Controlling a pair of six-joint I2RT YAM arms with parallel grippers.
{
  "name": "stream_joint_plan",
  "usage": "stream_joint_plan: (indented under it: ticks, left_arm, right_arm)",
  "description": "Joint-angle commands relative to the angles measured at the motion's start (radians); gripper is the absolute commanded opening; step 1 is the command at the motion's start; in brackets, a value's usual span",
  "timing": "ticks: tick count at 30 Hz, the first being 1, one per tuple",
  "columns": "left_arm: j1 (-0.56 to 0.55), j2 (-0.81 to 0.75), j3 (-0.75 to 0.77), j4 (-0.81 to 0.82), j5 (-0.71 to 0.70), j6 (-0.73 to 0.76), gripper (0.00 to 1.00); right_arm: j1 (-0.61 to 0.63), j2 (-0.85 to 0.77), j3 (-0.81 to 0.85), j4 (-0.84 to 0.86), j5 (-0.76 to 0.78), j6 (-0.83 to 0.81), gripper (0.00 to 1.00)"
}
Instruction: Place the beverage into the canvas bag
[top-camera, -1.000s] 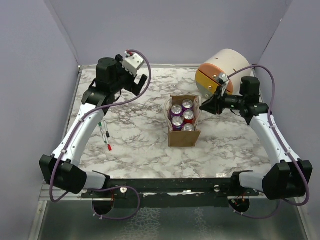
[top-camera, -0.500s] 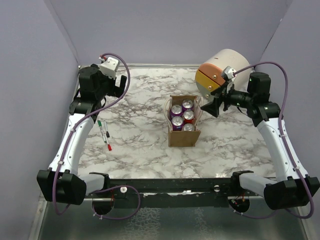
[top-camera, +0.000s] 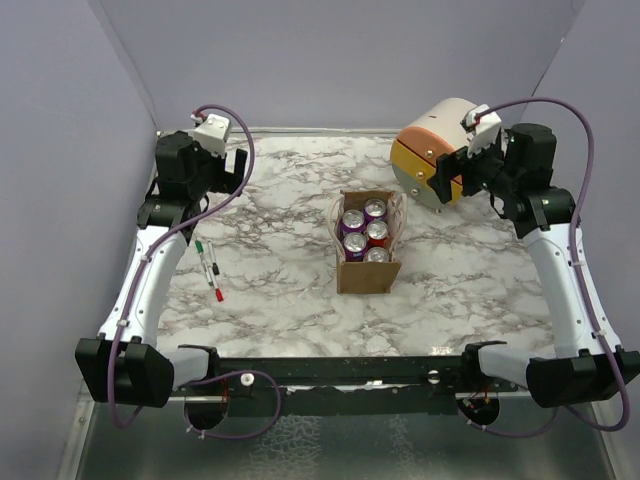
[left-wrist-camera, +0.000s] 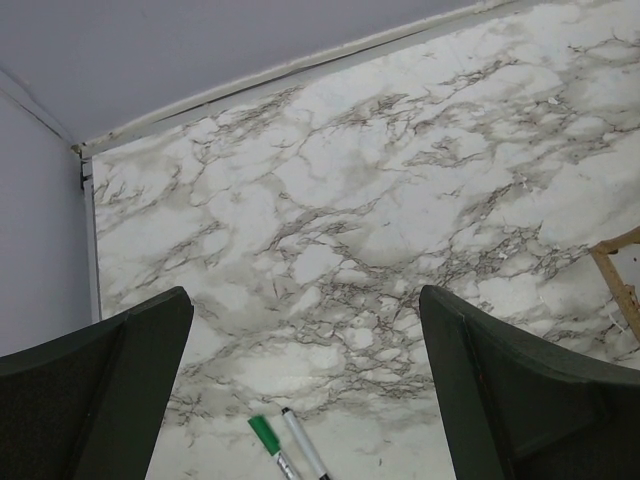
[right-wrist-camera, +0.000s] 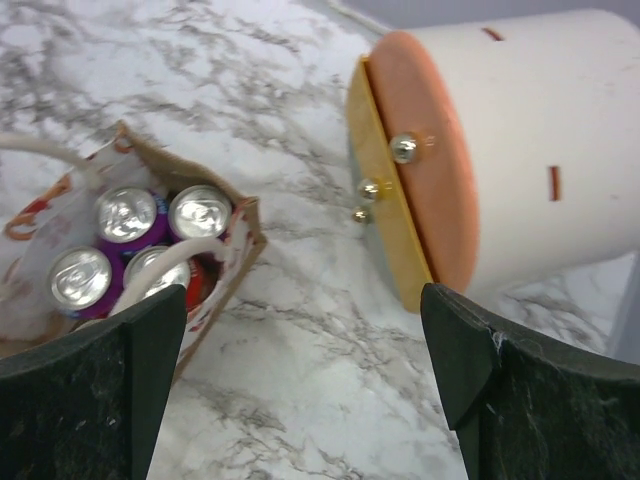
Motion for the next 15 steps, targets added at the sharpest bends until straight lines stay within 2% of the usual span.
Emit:
stream_joint_plan:
  ticks: [1,10,15]
  left_arm:
    - [0.010,0.025,0.079,-0.002,0.034,-0.015,0.99]
    - [0.011,-0.063,0.032,0.066,0.100,-0.090,0.99]
    - [0.022,-0.061,0.064,0.035,0.064,-0.066,0.99]
  right_arm:
    - [0.002,0.012,0.080,0.048,0.285,0.016,1.00]
    - [0.002,0.026,0.115,0.096,0.380,-0.013,1.00]
    - [0.002,0.000,0.090,0.104,0.374,-0.029,1.00]
